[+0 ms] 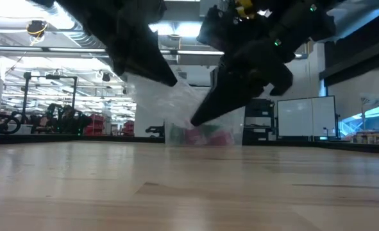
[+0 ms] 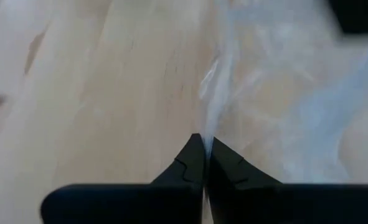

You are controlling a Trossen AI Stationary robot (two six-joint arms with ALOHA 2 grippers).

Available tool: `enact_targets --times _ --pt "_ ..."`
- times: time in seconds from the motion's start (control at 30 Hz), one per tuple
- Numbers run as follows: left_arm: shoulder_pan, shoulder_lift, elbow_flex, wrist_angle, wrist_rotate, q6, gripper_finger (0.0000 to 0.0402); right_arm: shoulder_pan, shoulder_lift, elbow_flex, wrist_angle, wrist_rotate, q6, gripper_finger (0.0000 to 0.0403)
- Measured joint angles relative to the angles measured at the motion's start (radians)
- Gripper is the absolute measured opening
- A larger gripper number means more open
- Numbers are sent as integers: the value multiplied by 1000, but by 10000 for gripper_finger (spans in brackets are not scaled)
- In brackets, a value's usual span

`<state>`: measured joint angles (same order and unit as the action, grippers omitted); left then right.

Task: Roll bandage
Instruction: Open the transparent zip bag

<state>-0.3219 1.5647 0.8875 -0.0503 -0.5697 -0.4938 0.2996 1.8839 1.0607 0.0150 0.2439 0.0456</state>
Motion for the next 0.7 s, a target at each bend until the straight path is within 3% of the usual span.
enact_targets --times 0.17,0.3,0.5,0.7 --pt "-1 45 0 21 32 -23 2 1 3 0 115 40 -19 3" --pt "-14 43 0 81 62 17 2 0 22 -1 73 17 -23 4" --pt "-51 3 0 110 -114 76 2 1 45 3 76 -36 -23 3" --pt "-53 20 0 97 9 36 2 1 44 0 98 -4 3 4"
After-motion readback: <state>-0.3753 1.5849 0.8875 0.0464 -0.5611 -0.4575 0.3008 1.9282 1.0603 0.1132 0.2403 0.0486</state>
